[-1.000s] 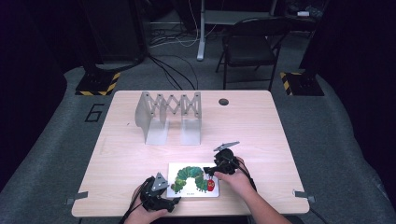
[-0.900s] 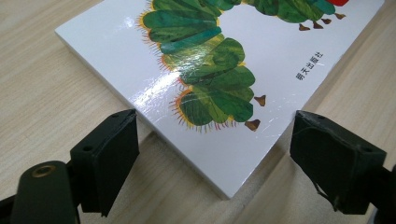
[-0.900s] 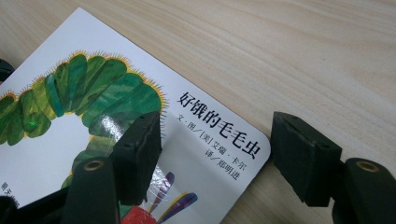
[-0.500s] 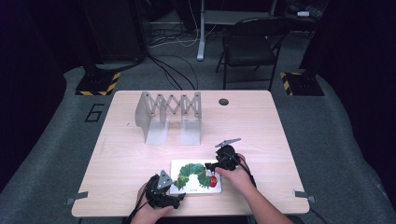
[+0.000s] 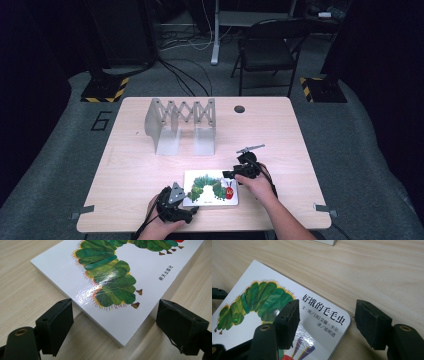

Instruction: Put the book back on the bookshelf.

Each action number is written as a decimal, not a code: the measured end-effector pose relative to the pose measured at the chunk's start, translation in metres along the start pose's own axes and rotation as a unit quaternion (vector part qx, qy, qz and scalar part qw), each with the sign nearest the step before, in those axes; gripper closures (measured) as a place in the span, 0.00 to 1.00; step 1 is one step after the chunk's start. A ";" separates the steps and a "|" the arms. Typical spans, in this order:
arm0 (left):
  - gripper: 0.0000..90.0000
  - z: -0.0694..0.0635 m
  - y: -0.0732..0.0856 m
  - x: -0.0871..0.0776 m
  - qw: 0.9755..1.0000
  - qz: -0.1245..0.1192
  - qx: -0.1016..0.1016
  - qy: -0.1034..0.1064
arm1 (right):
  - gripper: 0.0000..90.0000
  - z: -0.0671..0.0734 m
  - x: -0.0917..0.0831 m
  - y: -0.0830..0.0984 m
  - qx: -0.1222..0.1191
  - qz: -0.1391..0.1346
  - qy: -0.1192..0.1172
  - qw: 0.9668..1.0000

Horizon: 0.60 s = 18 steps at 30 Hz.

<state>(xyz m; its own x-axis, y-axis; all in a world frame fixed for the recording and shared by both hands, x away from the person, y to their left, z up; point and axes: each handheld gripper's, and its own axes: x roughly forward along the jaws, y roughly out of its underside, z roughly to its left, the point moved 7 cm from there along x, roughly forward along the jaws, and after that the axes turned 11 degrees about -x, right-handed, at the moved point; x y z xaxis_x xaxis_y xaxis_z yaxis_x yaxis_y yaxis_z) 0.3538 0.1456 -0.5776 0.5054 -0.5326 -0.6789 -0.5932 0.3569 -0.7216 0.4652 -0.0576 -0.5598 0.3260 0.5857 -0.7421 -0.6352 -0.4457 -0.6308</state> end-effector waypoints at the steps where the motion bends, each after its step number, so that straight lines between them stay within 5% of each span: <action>1: 0.16 0.000 0.000 0.000 1.000 -0.001 0.002 0.001 | 0.41 0.001 0.000 0.000 0.001 -0.001 -0.001 1.000; 18: 0.14 0.001 -0.001 0.001 1.000 0.006 0.008 0.011 | 0.44 0.002 -0.004 -0.002 0.029 -0.010 -0.006 1.000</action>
<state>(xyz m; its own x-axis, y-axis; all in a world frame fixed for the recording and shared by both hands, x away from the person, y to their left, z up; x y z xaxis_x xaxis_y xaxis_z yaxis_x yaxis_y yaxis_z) 0.3551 0.1454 -0.5779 0.4844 -0.5441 -0.6850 -0.5898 0.3752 -0.7151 0.4640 -0.0577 -0.5548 0.3310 0.6019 -0.7267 -0.6686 -0.3938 -0.6307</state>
